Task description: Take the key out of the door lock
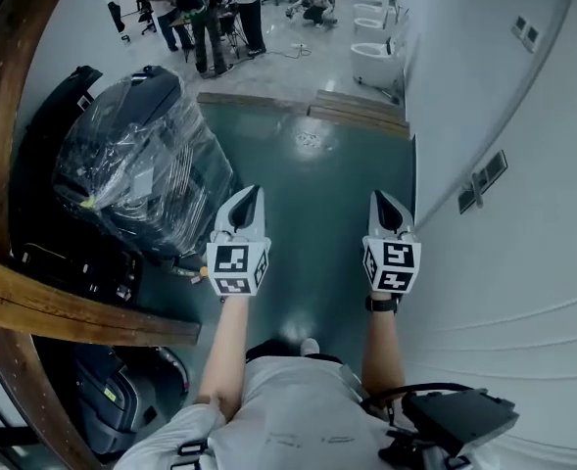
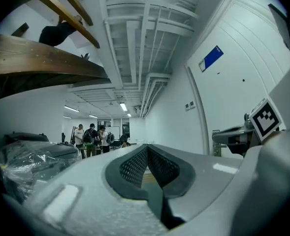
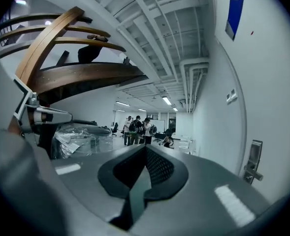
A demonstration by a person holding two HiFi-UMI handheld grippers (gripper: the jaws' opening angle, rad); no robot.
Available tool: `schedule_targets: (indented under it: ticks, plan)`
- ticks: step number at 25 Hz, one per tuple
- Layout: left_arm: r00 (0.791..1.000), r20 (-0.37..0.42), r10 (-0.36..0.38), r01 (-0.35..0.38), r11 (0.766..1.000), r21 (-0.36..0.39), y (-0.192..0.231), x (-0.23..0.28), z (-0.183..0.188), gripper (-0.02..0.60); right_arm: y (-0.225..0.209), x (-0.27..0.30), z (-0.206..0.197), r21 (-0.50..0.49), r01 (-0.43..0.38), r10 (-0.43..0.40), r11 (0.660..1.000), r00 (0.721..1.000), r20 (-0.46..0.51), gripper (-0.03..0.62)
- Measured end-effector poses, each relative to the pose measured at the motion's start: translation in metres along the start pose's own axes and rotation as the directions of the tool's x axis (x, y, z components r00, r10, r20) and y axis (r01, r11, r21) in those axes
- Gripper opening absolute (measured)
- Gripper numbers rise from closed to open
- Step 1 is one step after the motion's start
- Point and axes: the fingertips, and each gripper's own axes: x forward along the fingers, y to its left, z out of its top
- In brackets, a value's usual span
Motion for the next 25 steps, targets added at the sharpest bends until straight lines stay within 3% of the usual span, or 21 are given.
schedule_targets:
  ticks: [4,8,13,19,22,25]
  plan:
    - [0.999,-0.029,0.026,-0.026,1.000,-0.009,0.015,0.049,-0.022,0.002,-0.012,0.045,-0.006,0.025,-0.035,0.035,0.999,0.999,-0.007,0.005]
    - [0.998,-0.028,0.052,-0.052,0.999,-0.010,0.038,0.106,-0.040,0.002,-0.033,0.089,-0.019,0.006,-0.007,0.007,1.000,0.999,-0.032,0.005]
    - [0.996,0.002,-0.088,0.088,0.996,-0.029,0.065,0.213,-0.040,0.002,-0.084,0.162,-0.003,-0.004,0.078,-0.078,0.997,0.997,-0.009,0.005]
    - [0.970,0.077,-0.230,0.232,0.973,-0.016,0.096,0.317,-0.007,0.002,-0.119,0.233,0.045,-0.033,0.142,-0.141,0.989,0.989,0.033,0.005]
    - [0.959,0.109,-0.262,0.273,0.957,-0.096,0.118,0.353,-0.004,0.002,-0.123,0.260,0.045,-0.066,0.168,-0.166,0.984,0.985,0.035,0.005]
    - [0.947,0.099,-0.305,0.318,0.935,-0.158,0.104,0.389,-0.010,0.002,-0.146,0.285,0.037,-0.095,0.150,-0.149,0.984,0.989,0.011,0.005]
